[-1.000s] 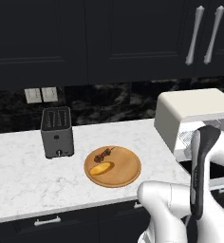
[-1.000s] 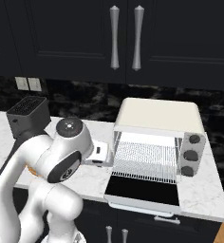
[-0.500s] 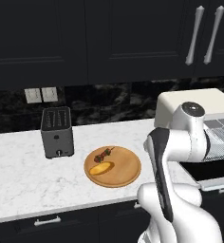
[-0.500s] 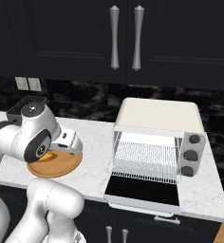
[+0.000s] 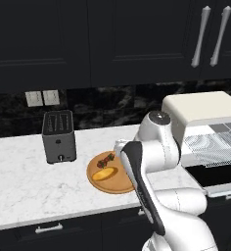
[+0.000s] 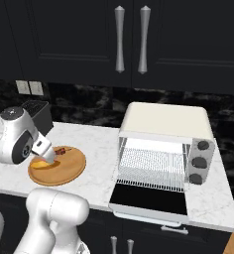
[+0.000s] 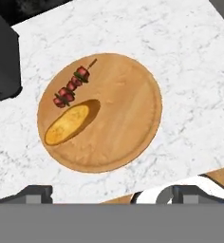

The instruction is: Pick up the kebab skewer and baguette bread, and place them inside the toaster oven. Close the toaster oven door and start by setting the timer.

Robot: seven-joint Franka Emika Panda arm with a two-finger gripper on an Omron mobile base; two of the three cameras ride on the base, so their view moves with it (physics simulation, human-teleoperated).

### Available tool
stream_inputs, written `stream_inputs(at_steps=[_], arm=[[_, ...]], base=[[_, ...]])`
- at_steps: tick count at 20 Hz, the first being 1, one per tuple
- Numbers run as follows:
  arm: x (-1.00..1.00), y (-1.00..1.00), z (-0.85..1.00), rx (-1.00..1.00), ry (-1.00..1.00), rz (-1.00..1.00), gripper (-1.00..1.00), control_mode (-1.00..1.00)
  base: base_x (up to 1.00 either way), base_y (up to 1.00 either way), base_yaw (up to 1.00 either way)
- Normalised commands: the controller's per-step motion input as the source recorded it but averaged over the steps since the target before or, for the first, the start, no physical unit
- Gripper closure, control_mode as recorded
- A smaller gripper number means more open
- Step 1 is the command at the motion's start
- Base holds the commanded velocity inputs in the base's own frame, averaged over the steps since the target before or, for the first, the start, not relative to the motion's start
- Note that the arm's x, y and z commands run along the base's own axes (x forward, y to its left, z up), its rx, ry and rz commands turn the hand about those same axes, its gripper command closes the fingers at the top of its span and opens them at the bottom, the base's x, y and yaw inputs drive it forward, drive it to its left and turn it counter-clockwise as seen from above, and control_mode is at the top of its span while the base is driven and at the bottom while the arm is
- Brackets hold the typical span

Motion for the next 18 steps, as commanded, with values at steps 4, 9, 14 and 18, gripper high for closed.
stream_inputs(at_steps=[4,9,14,18], arm=[[0.39,0.91,-0.5,0.21,0.0,-0.21,-1.0,-1.0],[0.64,0.58,-0.31,0.06,0.05,-0.15,-1.0,-1.0],[0.51,0.35,-0.21,0.0,0.07,-0.11,-1.0,-1.0],[0.22,0.05,-0.36,0.0,0.12,-0.04,-1.0,-1.0]], base=[[0.0,0.0,0.0],[0.0,0.0,0.0],[0.0,0.0,0.0],[0.0,0.0,0.0]])
